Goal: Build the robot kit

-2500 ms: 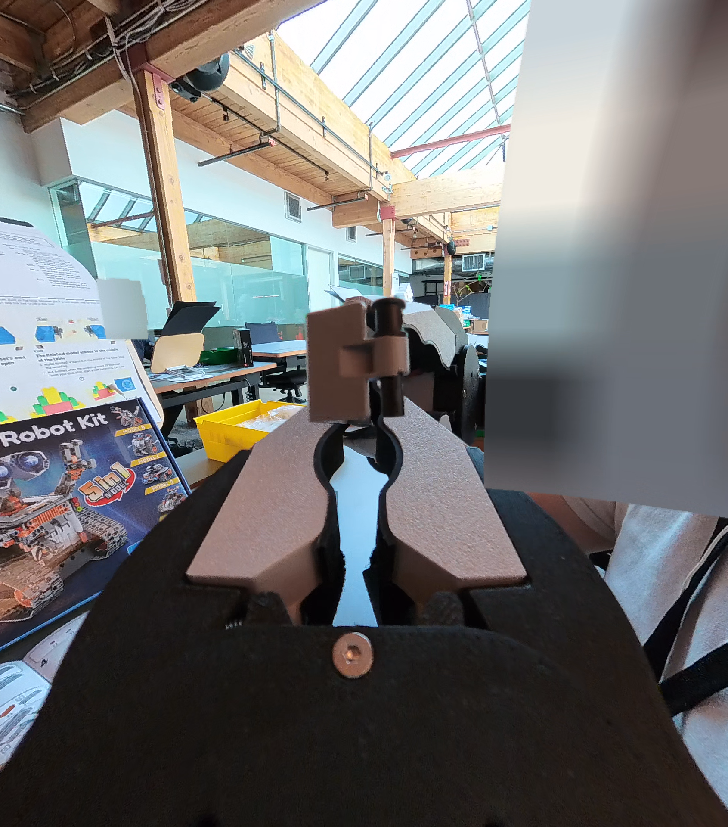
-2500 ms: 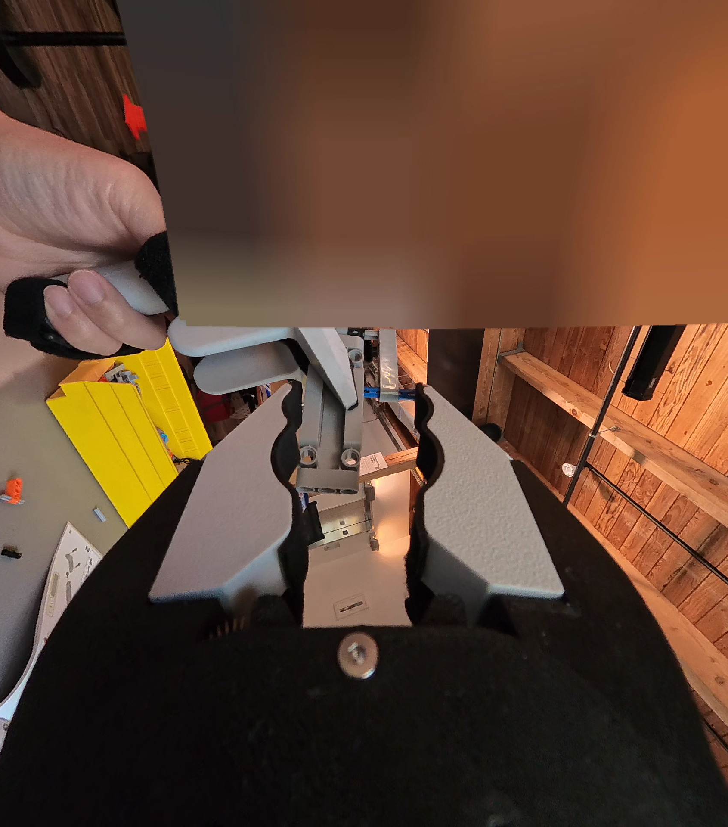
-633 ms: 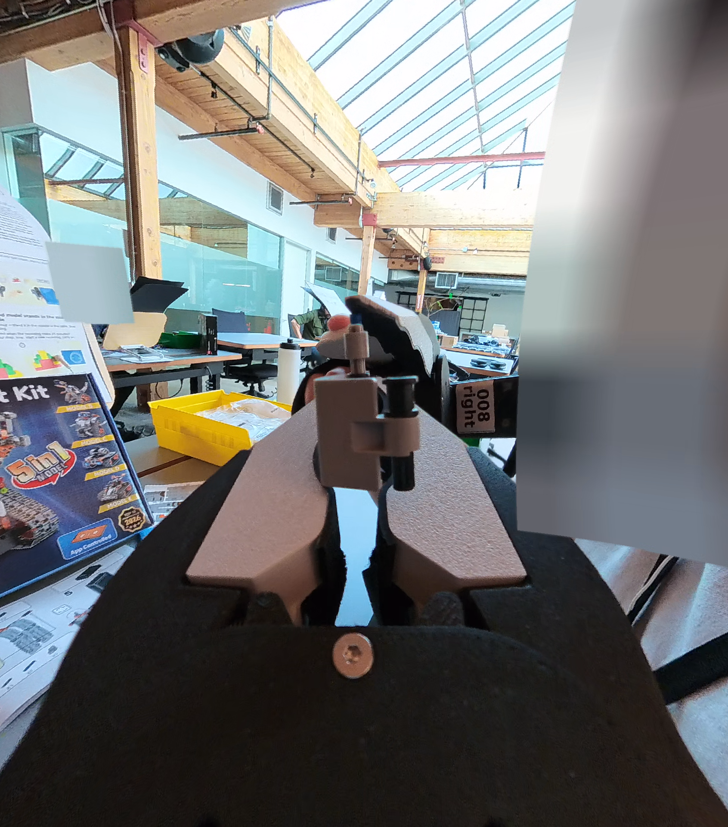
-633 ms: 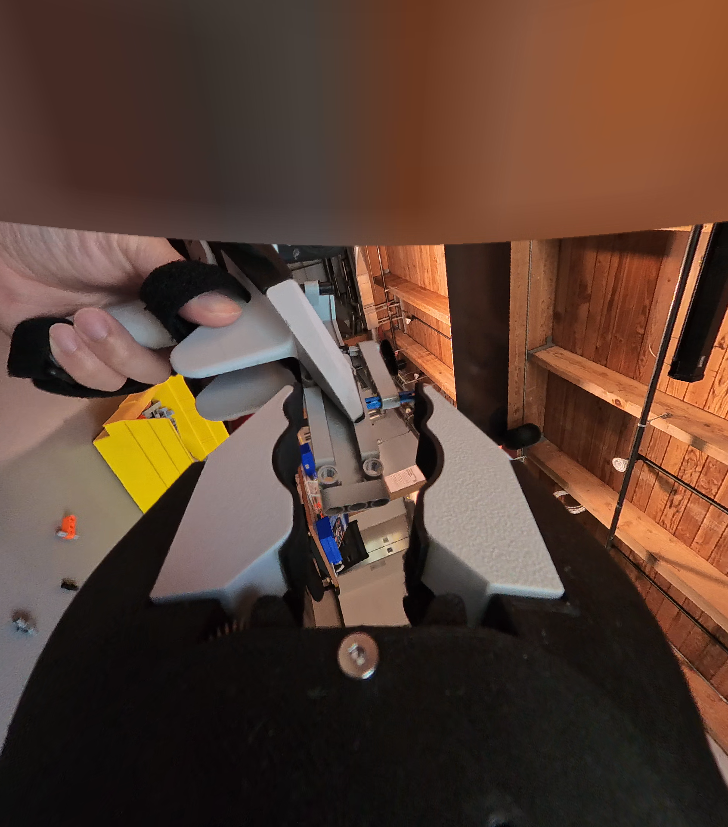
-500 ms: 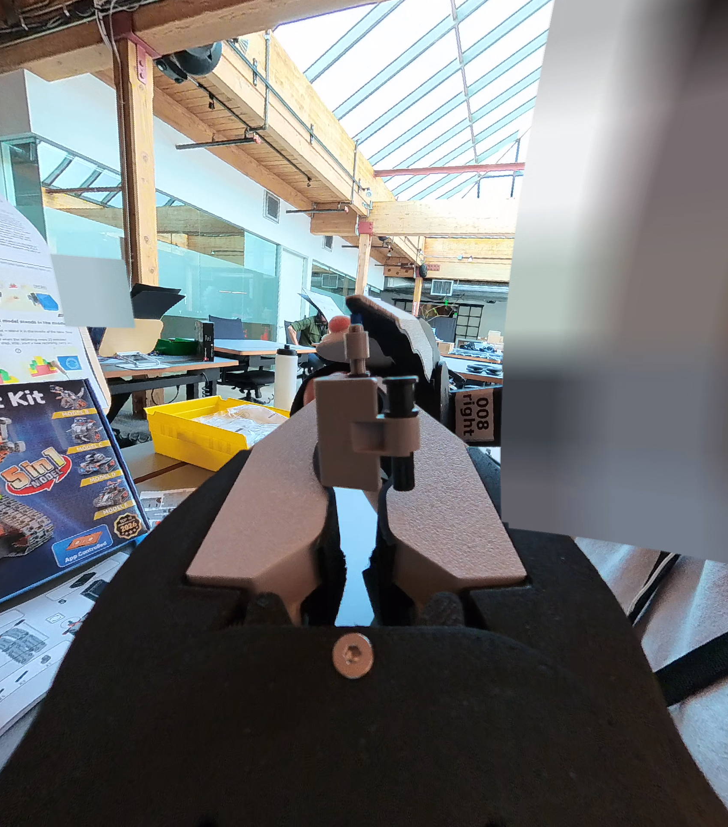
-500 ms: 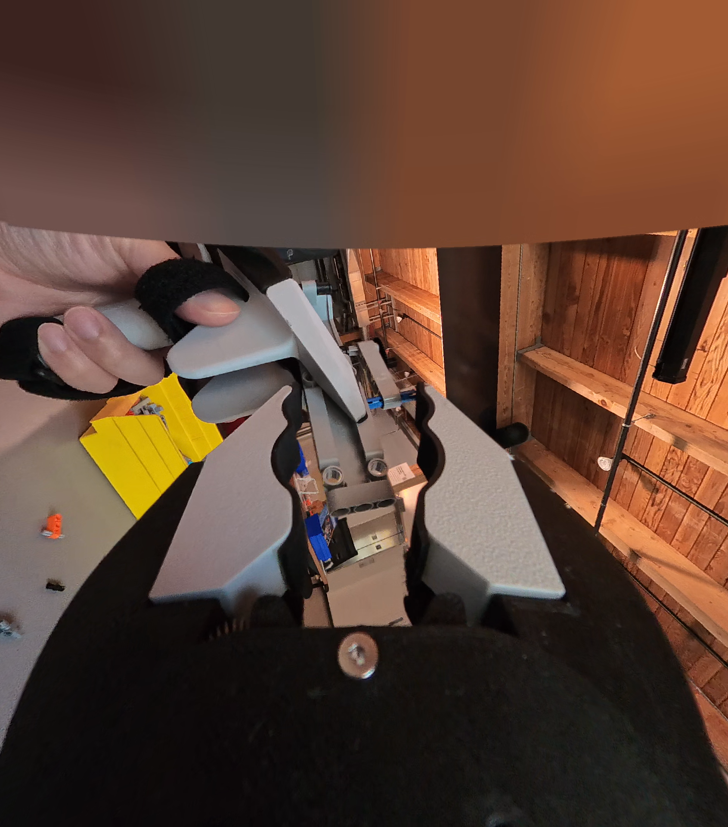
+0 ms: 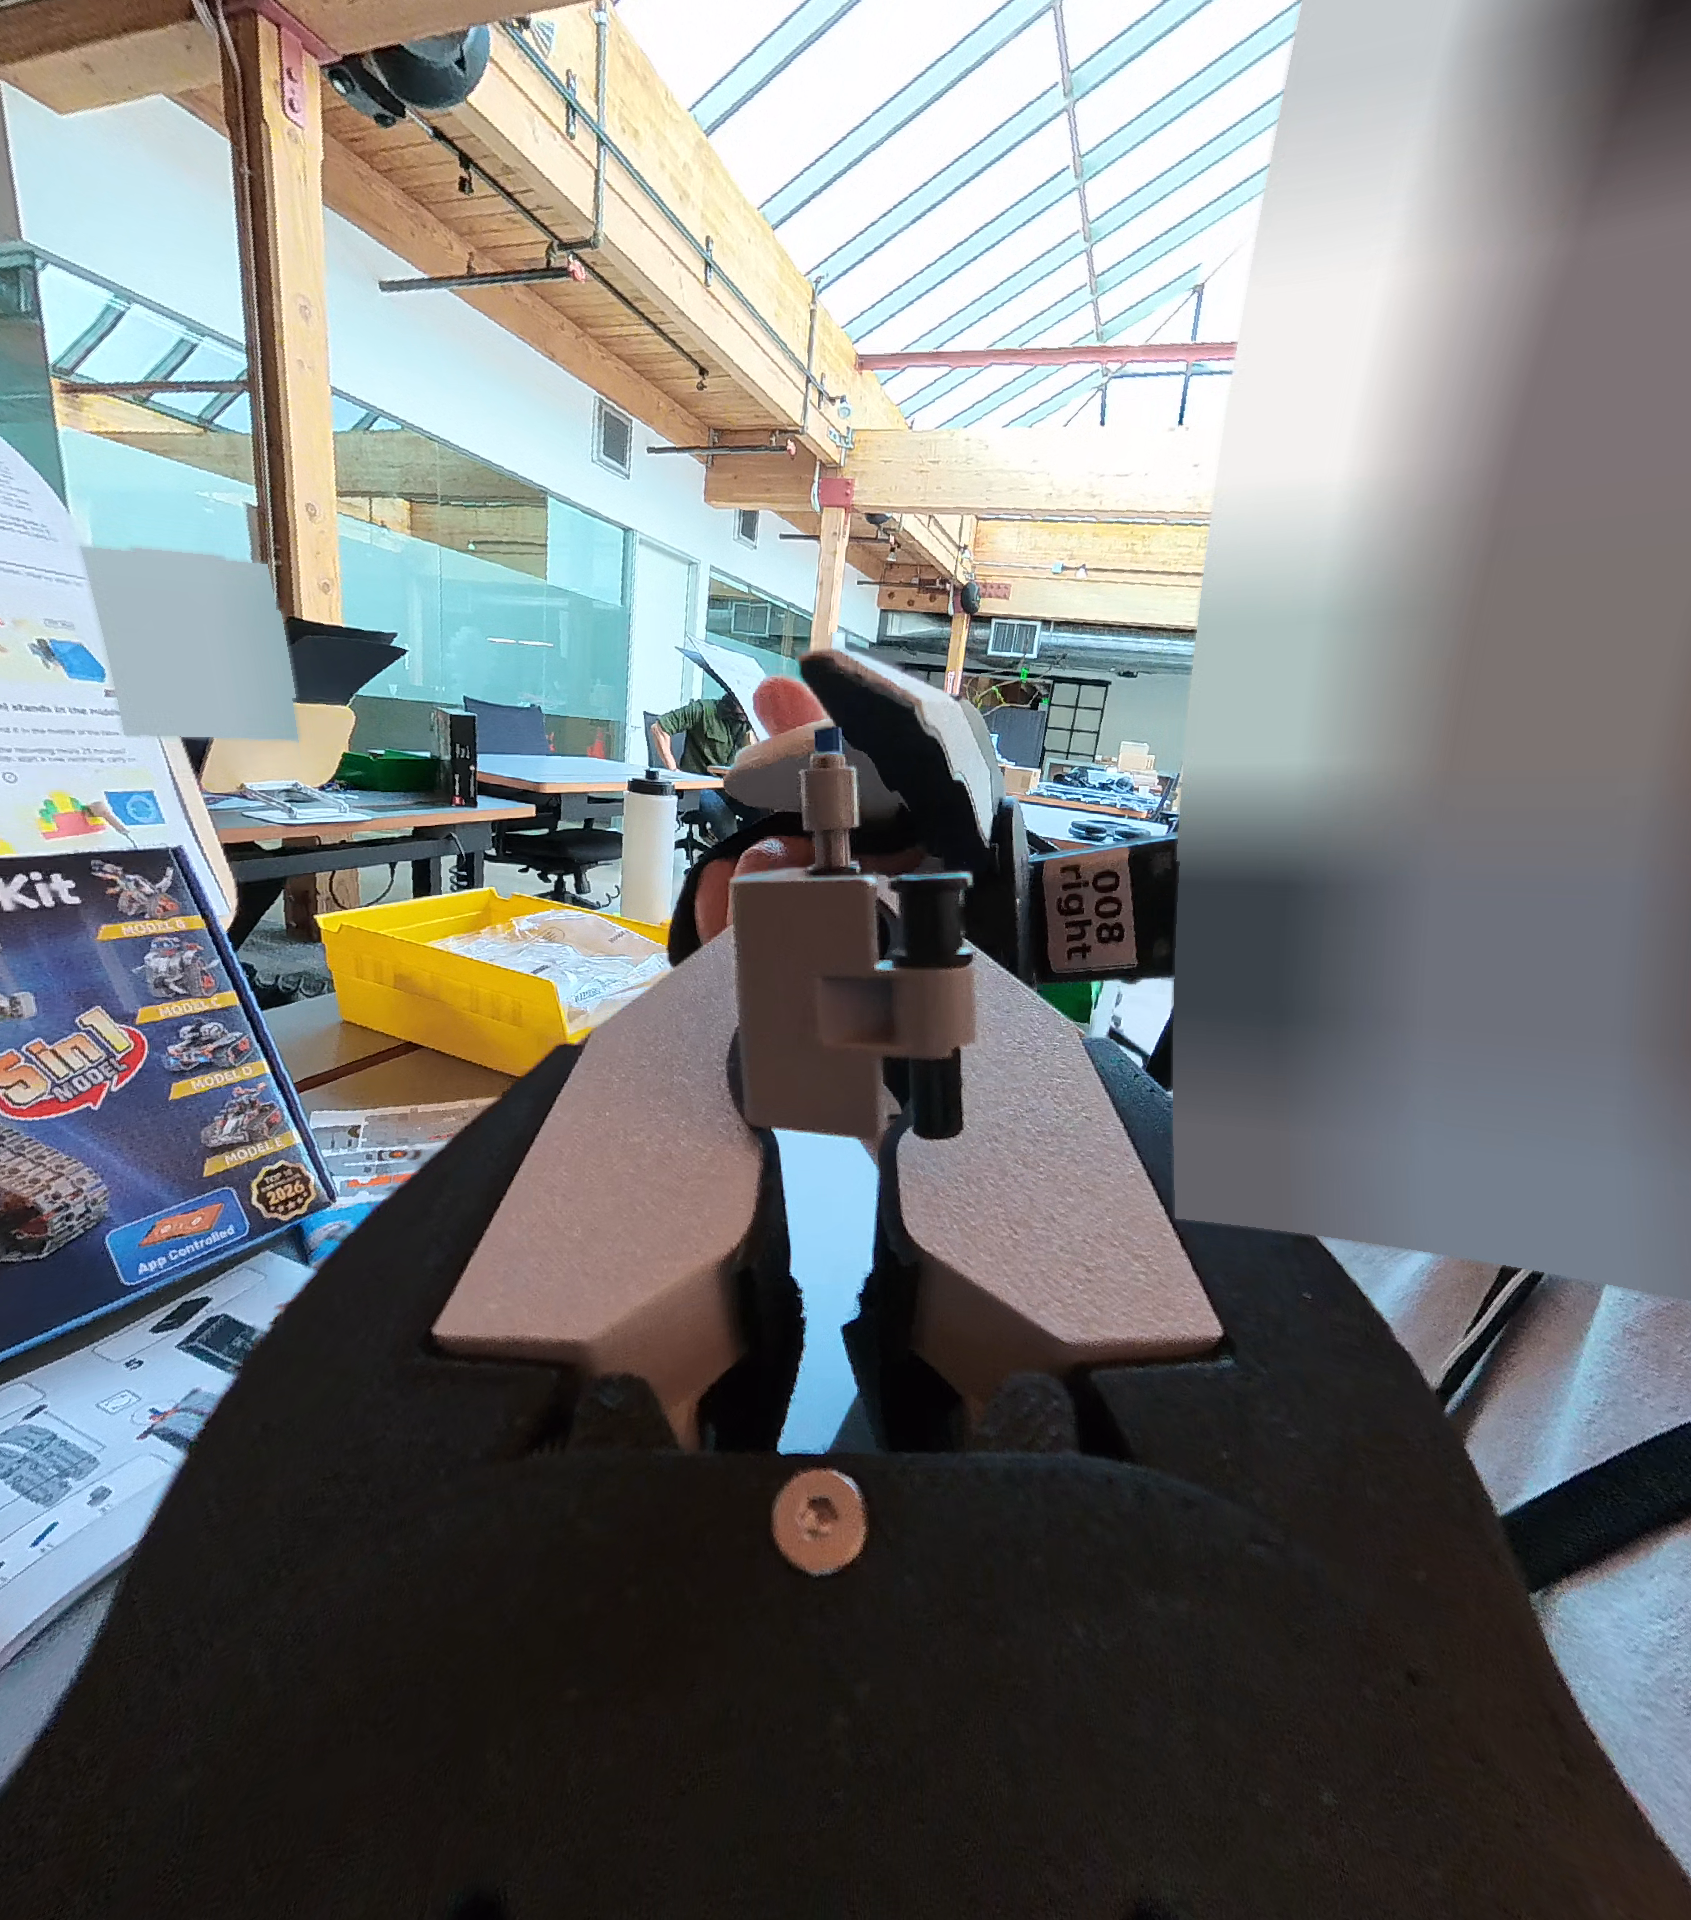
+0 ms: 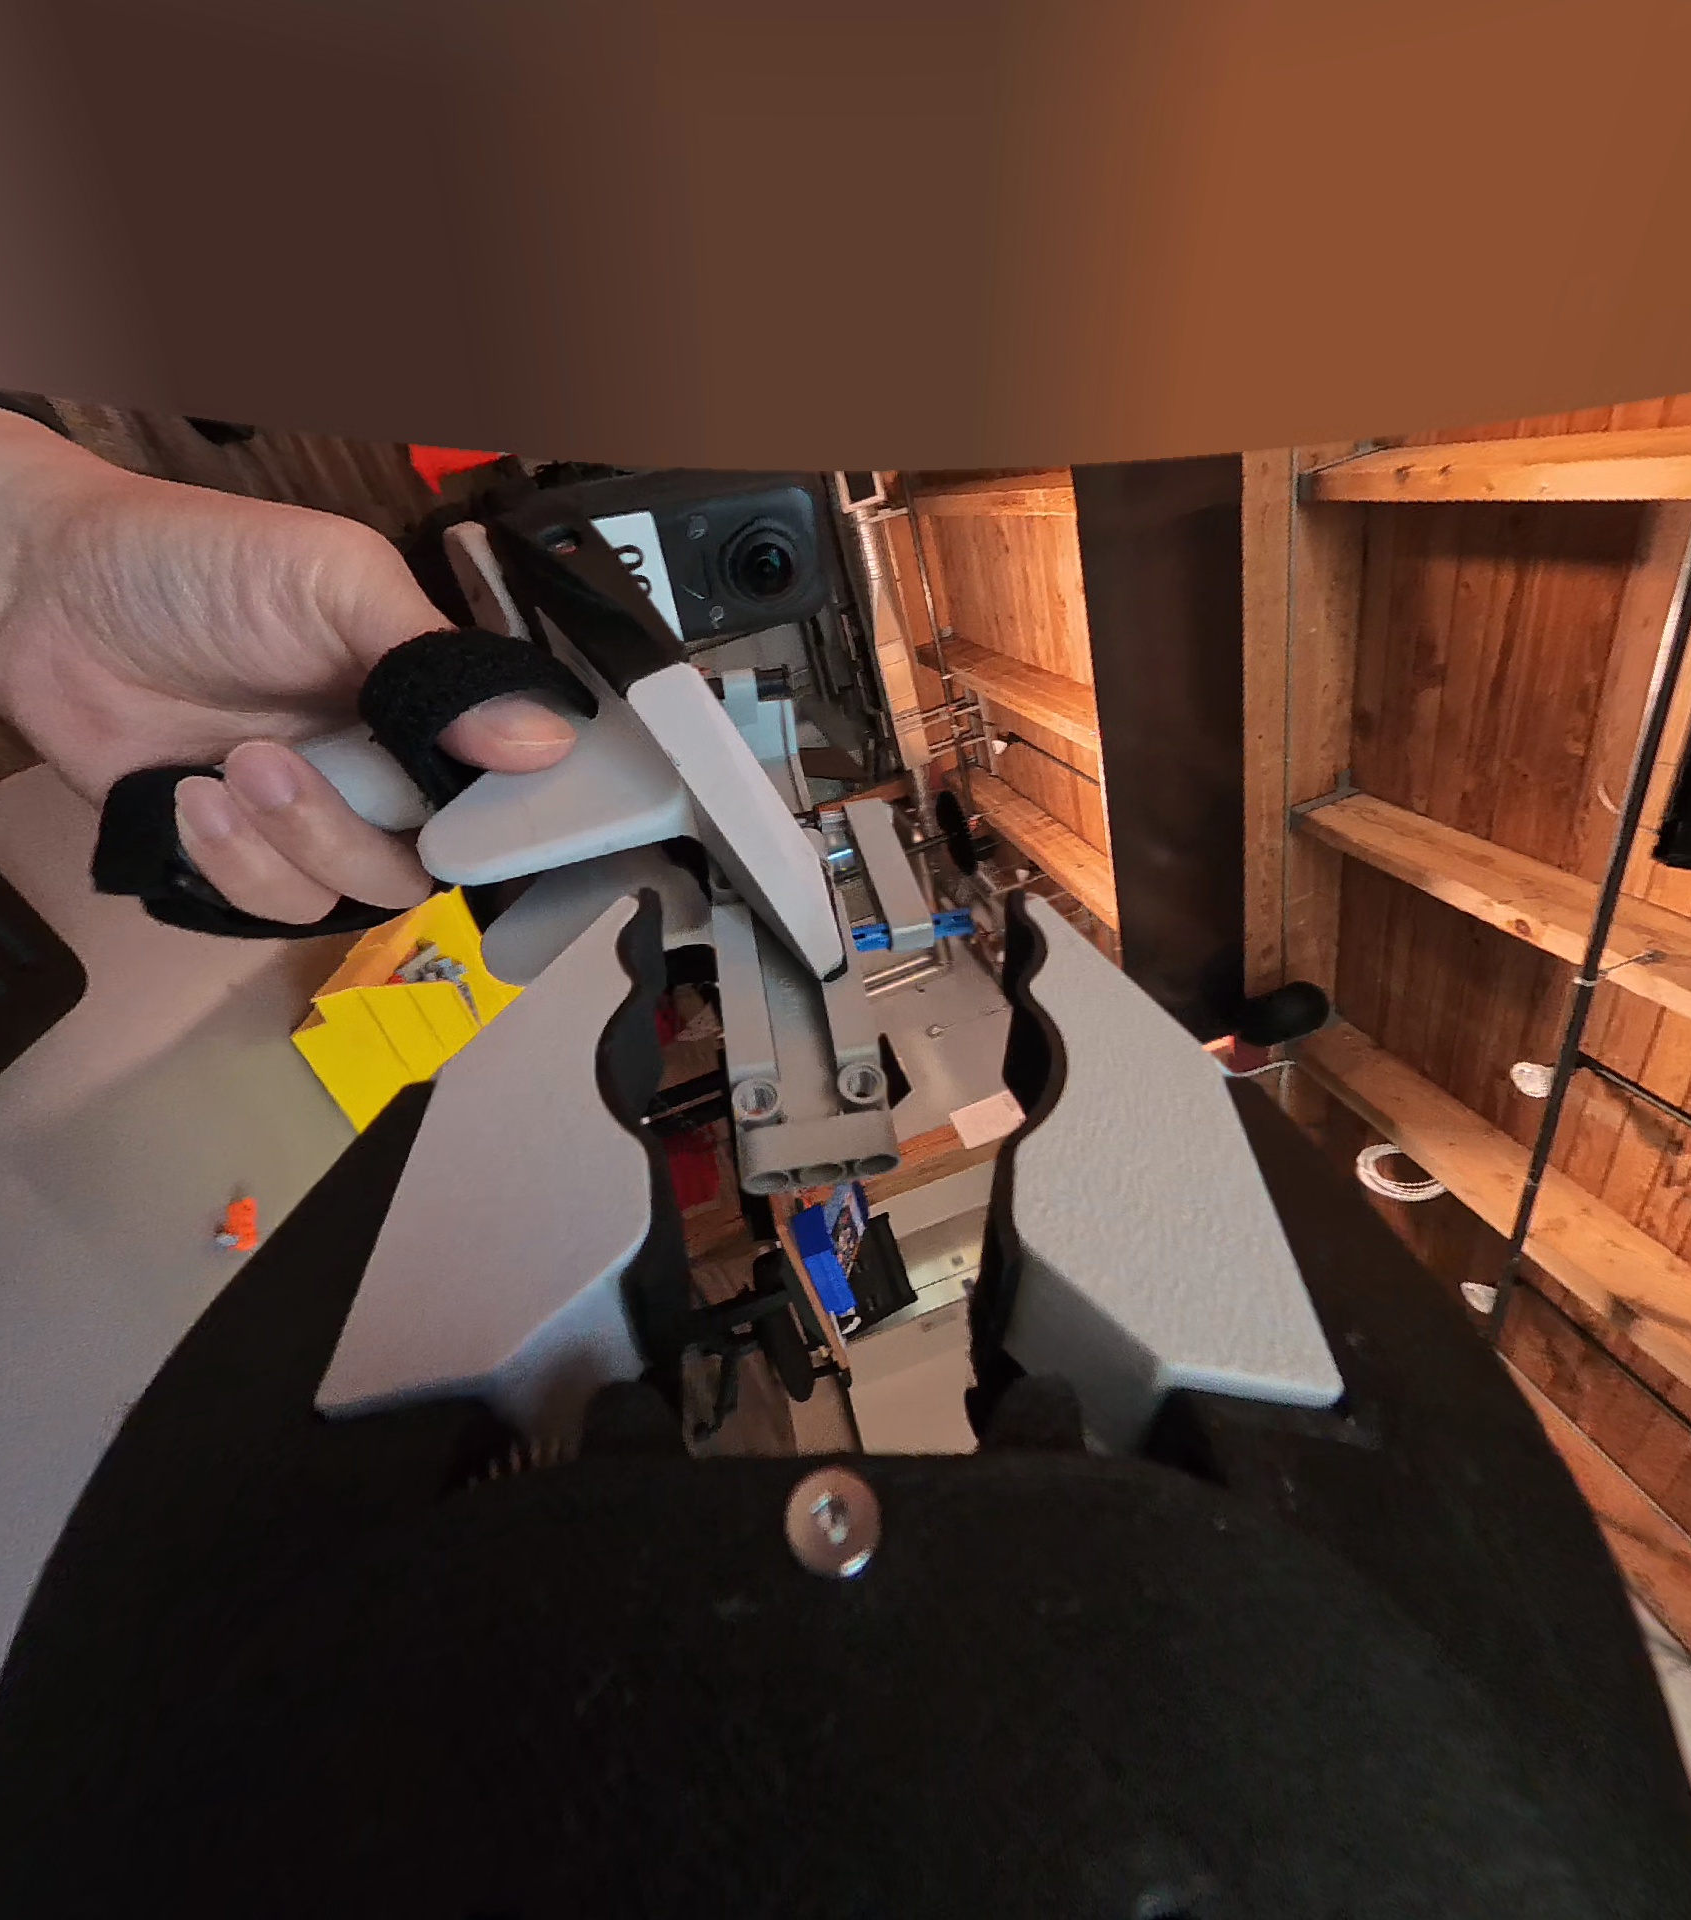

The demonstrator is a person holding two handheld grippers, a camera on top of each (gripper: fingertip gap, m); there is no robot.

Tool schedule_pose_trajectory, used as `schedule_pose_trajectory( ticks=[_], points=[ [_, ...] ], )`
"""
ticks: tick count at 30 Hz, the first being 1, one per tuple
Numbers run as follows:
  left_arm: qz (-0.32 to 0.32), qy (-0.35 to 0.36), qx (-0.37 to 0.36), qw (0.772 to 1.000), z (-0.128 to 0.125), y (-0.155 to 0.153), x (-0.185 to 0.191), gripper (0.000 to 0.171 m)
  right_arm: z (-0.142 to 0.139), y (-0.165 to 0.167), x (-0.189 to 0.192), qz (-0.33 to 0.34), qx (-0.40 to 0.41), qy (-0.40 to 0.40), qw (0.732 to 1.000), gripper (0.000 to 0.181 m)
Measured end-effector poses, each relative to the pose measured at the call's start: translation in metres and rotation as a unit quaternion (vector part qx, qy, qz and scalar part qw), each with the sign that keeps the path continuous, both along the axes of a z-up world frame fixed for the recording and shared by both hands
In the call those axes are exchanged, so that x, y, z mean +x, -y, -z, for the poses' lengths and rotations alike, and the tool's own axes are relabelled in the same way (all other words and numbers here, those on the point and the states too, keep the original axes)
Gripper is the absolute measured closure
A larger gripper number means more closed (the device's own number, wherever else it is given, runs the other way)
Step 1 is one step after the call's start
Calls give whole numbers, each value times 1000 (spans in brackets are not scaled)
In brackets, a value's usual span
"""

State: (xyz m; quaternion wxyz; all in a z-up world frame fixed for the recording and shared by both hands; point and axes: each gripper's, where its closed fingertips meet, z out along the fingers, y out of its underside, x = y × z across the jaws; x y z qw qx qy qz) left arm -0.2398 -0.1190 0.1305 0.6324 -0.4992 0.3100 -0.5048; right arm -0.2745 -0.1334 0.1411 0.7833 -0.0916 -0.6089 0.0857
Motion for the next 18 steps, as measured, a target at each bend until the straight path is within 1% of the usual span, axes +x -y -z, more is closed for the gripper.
schedule_pose_trajectory(
  ticks=[1,8,14,18],
  points=[
    [1,-2,-4,1000,1,0,0,166,3,1,0,-3,-1,12,1000,117],
    [11,-26,-21,999,10,1,4,166,11,-4,-1,11,5,42,999,118],
    [15,-32,-27,999,12,0,6,166,10,-5,-1,20,19,38,999,128],
    [9,-24,-25,999,10,0,4,166,8,-6,-1,25,24,28,999,129]
  ],
)
